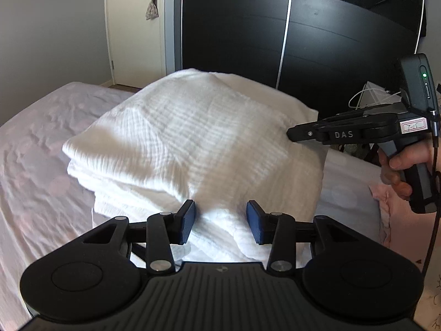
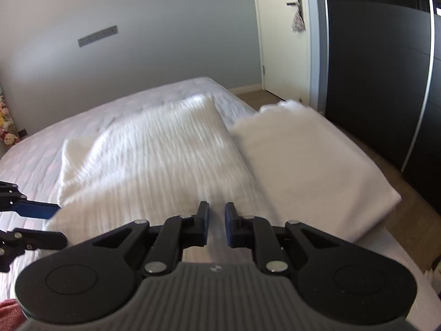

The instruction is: Fold clothes

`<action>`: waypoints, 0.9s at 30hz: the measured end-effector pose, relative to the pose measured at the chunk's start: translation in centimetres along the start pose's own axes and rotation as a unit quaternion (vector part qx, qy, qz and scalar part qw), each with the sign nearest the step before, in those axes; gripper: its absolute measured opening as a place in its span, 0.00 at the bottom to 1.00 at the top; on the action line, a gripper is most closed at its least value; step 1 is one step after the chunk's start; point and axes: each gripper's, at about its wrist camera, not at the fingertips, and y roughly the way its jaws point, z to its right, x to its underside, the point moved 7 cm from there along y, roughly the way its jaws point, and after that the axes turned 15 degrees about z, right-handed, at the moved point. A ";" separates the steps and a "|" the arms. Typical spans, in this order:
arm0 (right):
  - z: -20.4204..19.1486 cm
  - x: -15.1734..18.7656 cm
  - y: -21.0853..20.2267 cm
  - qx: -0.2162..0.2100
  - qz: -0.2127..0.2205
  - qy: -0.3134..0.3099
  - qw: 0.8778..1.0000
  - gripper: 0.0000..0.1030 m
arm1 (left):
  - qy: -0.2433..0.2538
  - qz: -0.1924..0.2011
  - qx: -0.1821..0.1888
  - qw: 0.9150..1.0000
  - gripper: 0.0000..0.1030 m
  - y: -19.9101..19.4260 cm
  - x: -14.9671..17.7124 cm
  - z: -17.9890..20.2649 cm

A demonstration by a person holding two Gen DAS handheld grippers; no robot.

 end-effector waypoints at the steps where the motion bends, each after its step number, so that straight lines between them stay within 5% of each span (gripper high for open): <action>1: 0.2 0.6 -0.2 0.004 -0.004 0.002 1.000 0.15 | -0.002 -0.002 0.000 1.000 0.38 -0.3 0.2 -0.2; 6: 1.5 1.8 -2.4 0.040 -0.009 0.009 0.999 0.17 | -0.010 -0.002 -0.024 1.000 0.38 -2.4 0.7 -1.4; 12: 1.2 1.6 -7.3 0.078 0.029 0.017 0.996 0.43 | -0.025 0.031 -0.054 0.998 0.41 -6.5 0.7 -2.2; 18: -3.1 -1.6 -11.7 0.093 0.101 0.028 0.990 0.60 | -0.027 0.093 -0.096 0.991 0.63 -11.3 -2.1 -1.8; 20: -4.7 -2.7 -13.1 0.091 0.123 0.033 0.988 0.75 | -0.034 0.111 -0.101 0.988 0.71 -12.6 -3.2 -1.6; 27: -10.4 -5.8 -17.5 0.098 0.190 0.030 0.976 0.92 | -0.053 0.150 -0.154 0.975 0.74 -16.4 -5.4 -1.5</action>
